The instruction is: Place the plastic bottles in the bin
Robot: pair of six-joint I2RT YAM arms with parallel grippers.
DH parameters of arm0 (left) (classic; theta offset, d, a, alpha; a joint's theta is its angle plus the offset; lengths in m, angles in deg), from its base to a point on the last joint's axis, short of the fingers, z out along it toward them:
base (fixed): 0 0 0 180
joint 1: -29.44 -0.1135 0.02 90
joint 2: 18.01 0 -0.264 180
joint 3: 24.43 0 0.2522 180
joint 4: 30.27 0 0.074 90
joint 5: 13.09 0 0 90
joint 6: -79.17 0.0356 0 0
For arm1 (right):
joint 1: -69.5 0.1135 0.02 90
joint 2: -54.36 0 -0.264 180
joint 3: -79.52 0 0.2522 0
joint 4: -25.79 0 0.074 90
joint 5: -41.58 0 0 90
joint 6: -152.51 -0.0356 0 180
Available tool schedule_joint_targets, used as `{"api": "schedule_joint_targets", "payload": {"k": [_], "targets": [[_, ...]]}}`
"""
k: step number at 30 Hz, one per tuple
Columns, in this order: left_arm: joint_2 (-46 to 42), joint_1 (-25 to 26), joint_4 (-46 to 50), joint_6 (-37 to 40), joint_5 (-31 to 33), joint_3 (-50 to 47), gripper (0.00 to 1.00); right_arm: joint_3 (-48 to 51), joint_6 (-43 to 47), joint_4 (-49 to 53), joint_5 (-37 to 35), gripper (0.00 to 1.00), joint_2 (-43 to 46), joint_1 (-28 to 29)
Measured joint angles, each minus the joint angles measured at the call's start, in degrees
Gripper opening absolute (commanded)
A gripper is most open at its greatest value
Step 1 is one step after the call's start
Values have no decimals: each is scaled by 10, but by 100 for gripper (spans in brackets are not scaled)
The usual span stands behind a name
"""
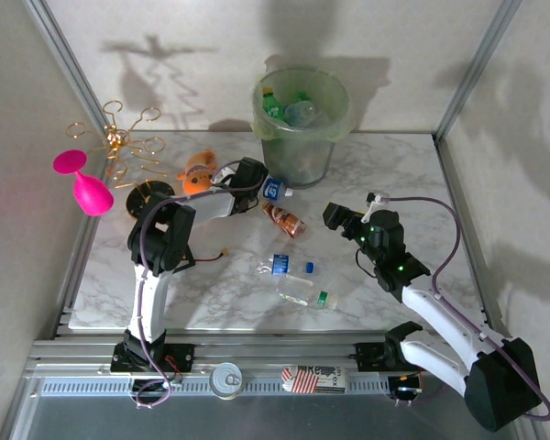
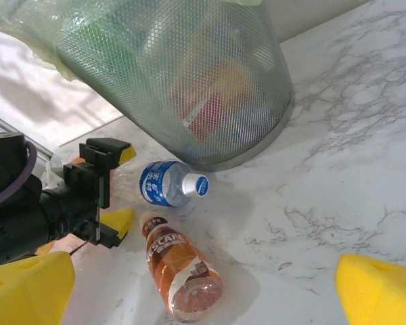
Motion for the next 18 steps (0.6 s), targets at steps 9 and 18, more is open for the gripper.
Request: {"api": "schedule_joint_targets", "payload": {"k": [9, 18], "targets": [[26, 0, 22, -5, -7, 45, 99, 10, 0, -3, -7, 99, 0, 0], [32, 0, 28, 0, -6, 46, 74, 11, 0, -3, -9, 99, 1, 0]]}}
